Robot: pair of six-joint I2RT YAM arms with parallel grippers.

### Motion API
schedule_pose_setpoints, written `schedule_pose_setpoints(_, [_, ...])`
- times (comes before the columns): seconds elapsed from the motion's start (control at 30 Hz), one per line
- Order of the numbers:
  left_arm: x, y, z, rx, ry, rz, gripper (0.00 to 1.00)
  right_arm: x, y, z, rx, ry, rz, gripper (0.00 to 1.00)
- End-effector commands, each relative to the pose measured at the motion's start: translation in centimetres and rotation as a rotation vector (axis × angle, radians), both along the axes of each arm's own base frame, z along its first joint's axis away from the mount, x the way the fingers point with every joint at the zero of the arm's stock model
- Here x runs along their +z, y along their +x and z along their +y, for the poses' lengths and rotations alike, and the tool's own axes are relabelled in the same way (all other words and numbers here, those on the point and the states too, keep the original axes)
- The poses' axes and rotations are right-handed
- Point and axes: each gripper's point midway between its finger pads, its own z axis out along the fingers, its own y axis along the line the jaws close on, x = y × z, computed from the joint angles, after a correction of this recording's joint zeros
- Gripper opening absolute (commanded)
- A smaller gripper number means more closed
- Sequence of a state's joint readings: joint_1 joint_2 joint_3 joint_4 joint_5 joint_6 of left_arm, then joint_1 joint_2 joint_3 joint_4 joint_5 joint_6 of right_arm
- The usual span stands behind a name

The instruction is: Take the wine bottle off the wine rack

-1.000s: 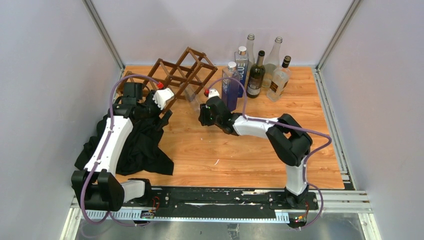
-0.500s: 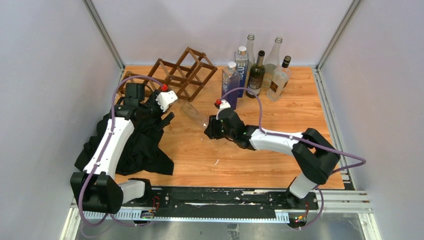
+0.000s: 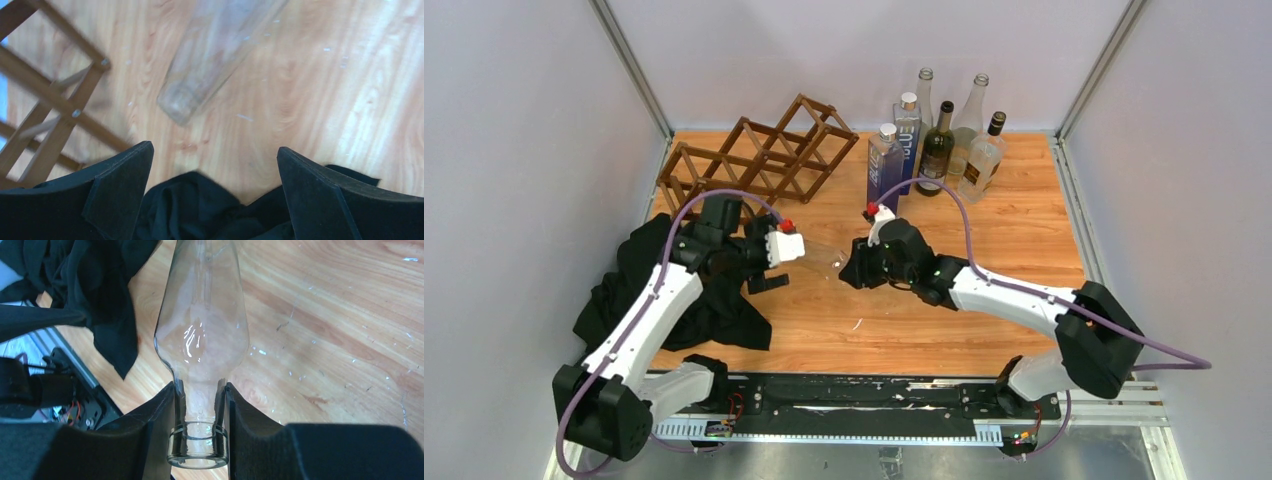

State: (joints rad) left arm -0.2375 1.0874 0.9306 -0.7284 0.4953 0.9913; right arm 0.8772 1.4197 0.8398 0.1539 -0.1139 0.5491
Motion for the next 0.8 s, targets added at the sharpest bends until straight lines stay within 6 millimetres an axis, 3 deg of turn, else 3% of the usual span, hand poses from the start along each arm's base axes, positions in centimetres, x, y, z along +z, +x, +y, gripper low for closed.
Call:
schedule_pose_setpoints(0.0, [-1.3,-3.2,-2.9,-0.226,0.008,-0.045,1.00,1.9,-3.2,0.1,0.139,0.013,-0.049,0.00])
schedule_pose_setpoints(0.33, [-3.3,-4.5,-5.7,-0.264,-0.042,0.042,1.00,5.0,-7.0,-0.2,0.271,0.003,-0.163,0.00])
schedule_pose_setpoints(0.63, [-5.0,-8.8,-6.7,-0.304,-0.106,0.217,1.00,6.4,-8.5,1.5,0.333,-0.013,-0.191,0.00])
schedule_pose_setpoints(0.77, [-5.8,-9.9,-7.0,-0.325,-0.106,0.249,0.94,7.8,-8.7,2.4,0.336,0.041,-0.217,0.00])
